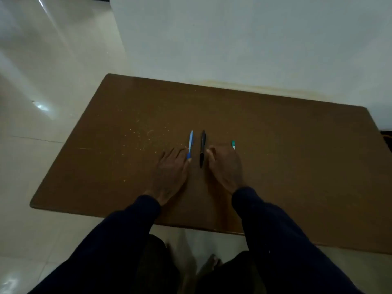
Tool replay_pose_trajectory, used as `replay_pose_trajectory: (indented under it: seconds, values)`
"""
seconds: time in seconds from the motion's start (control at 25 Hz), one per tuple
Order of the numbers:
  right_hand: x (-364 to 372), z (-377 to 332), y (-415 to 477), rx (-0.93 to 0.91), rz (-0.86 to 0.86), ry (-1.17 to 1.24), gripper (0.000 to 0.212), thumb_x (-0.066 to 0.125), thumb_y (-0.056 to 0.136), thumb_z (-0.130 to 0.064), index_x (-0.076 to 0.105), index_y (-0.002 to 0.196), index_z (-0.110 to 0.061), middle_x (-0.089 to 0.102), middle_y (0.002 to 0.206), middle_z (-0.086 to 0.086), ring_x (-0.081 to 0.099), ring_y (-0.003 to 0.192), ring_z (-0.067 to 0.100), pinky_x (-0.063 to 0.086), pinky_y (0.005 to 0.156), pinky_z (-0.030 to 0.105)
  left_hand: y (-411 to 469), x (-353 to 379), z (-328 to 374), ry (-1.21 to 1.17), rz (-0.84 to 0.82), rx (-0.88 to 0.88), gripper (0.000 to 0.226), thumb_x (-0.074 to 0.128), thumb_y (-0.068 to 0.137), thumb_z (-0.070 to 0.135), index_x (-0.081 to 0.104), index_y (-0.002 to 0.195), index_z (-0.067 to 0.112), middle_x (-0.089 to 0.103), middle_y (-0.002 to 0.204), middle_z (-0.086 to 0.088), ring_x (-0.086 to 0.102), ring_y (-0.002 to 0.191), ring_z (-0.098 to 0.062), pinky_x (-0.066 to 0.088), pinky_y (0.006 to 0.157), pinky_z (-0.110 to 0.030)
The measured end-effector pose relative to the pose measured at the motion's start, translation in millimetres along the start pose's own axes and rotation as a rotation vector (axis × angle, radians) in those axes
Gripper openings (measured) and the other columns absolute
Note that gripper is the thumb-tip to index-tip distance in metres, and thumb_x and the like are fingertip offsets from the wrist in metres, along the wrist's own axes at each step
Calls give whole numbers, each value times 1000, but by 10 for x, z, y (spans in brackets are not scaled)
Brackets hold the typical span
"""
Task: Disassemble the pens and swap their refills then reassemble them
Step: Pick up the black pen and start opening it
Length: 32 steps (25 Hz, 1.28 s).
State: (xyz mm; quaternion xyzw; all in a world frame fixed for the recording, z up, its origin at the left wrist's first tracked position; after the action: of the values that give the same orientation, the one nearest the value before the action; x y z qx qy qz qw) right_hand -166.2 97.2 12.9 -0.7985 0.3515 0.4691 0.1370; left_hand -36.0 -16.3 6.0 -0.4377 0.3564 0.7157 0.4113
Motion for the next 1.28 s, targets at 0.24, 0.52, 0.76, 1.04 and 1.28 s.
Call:
replay_pose_trajectory:
  seconds: [0.24, 0.52, 0.76, 1.04, 1.28]
  values:
    - [231, -97, 351, 156, 1, -93, 28, 59, 102, -36, 67, 103, -9, 65, 102, 9, 60, 95, 22, 50, 86, 35, -92, 36, -346, 45, -12, -44, 37, 45, 107, 31, 57, 135, 10, 57, 143, -11, 51, 133, -26, 37, 116, -45]
    - [220, -75, 330, 366, 3, 144, 26, 63, 99, -26, 69, 85, -5, 70, 80, 14, 69, 74, 26, 61, 72, 45, -122, -42, -366, -102, 46, -139, 40, 44, 108, 34, 54, 140, 12, 56, 143, -8, 50, 133, -21, 36, 115, -35]
    - [-87, -161, -138, 536, 125, 787, 14, 69, 97, -18, 72, 108, -11, 76, 95, 5, 75, 90, 19, 64, 80, 33, -412, -198, -202, -567, 38, -359, 34, 48, 106, 40, 60, 135, 27, 62, 126, 14, 58, 104, 15, 47, 90, -6]
    - [-505, -625, -978, 526, 62, 1180, 20, 70, 94, -8, 67, 113, 0, 77, 104, 17, 74, 97, 28, 61, 88, 39, -921, -580, 243, -1226, -41, -609, 20, 65, 97, 34, 73, 113, 25, 79, 102, 8, 75, 95, -9, 61, 85, -30]
    - [-794, -917, -1491, 484, 56, 1118, 17, 77, 90, -14, 73, 104, -7, 76, 100, 17, 71, 87, 21, 60, 85, 39, -1313, -864, 578, -1313, -157, -508, 18, 74, 91, 29, 77, 107, 22, 80, 96, -1, 77, 87, -19, 61, 75, -25]
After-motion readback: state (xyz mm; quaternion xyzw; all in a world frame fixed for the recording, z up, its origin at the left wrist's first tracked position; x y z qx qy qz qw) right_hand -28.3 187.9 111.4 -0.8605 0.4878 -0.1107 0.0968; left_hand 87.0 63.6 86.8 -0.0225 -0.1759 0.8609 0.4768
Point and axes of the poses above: each hand's wrist, its own y-axis towards the middle knuckle, its own x-axis out of the palm, z = x × y, the point moved 4 cm from there along y, towards the middle knuckle
